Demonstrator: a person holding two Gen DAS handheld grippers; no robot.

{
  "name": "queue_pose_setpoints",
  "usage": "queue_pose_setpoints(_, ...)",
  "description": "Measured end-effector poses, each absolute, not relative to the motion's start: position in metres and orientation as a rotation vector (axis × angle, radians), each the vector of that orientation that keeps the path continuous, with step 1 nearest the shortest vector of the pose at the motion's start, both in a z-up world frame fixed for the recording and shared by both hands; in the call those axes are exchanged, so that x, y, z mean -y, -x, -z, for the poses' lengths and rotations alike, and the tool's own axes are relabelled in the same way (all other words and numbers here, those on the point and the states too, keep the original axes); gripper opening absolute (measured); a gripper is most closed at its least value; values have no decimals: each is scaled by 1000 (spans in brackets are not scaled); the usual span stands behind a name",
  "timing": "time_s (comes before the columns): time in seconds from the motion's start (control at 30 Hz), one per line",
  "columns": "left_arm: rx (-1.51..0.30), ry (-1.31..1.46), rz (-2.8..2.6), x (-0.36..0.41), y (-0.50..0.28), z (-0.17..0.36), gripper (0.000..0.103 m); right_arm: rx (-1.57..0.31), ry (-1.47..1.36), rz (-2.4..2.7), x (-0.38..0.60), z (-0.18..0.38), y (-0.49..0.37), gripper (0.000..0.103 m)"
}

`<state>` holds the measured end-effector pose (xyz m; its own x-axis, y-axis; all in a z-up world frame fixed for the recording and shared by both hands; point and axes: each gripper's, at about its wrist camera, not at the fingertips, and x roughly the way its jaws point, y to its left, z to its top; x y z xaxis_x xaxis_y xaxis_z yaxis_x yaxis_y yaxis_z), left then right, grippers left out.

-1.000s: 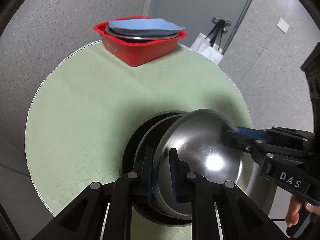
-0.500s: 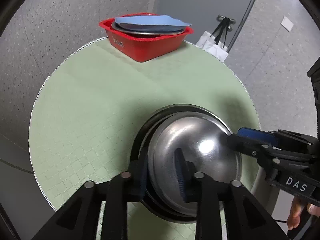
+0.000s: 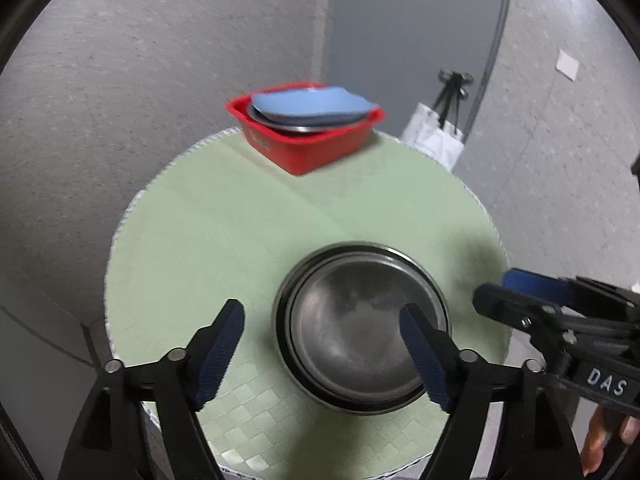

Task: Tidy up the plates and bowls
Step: 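Withdraw both tools from the stacked steel bowls, then approach them again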

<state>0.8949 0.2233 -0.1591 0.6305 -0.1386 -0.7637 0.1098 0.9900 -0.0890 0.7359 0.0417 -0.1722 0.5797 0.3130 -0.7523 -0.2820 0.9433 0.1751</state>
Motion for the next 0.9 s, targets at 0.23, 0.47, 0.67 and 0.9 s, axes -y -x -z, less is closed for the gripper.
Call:
queue_pose_setpoints(0.23, -750, 36, 48, -215, -845, 143, 94, -780, -10, -330, -30, 156, -707, 70)
queue_pose_setpoints(0.47, -687, 48, -18, -199, -805, 146, 98, -746, 4, -365, -22, 158, -692, 78)
queue_pose_setpoints(0.67, -657, 69, -67, -192, -780, 159, 101, -738, 19, -390, -15, 170, -684, 80)
queue_pose_setpoints(0.9, -726, 76, -96, -195, -776, 181, 101, -764, 6, -401, -15, 185, -689, 82)
